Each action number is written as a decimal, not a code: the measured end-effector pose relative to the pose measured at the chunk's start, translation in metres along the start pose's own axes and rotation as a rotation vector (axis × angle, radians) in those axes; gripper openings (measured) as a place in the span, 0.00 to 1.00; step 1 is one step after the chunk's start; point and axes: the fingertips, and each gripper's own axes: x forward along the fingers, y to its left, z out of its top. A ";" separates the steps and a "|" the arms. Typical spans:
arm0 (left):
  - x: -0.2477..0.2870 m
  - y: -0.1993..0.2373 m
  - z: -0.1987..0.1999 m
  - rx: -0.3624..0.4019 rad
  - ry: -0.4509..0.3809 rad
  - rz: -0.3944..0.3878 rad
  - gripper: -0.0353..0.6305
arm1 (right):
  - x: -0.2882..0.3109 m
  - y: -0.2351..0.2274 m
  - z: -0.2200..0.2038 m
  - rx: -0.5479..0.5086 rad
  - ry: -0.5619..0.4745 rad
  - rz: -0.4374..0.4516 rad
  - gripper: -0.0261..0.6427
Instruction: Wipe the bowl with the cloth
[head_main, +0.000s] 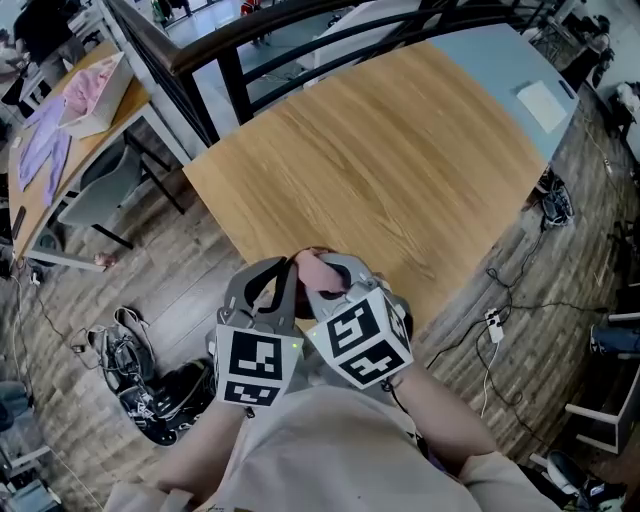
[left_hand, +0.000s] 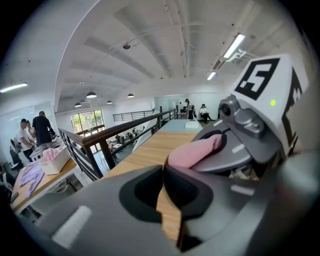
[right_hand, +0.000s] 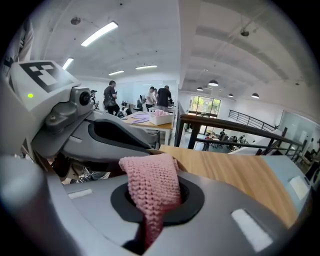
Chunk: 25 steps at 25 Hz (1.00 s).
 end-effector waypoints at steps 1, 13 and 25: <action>0.000 0.001 -0.001 -0.003 -0.002 0.004 0.07 | -0.001 -0.004 -0.002 0.008 -0.002 -0.016 0.06; -0.001 0.004 0.011 -0.077 -0.046 0.035 0.09 | -0.009 -0.003 -0.048 -0.002 0.108 -0.007 0.06; -0.003 -0.013 0.000 -0.032 -0.019 0.023 0.08 | -0.013 0.057 -0.025 -0.086 -0.002 0.247 0.06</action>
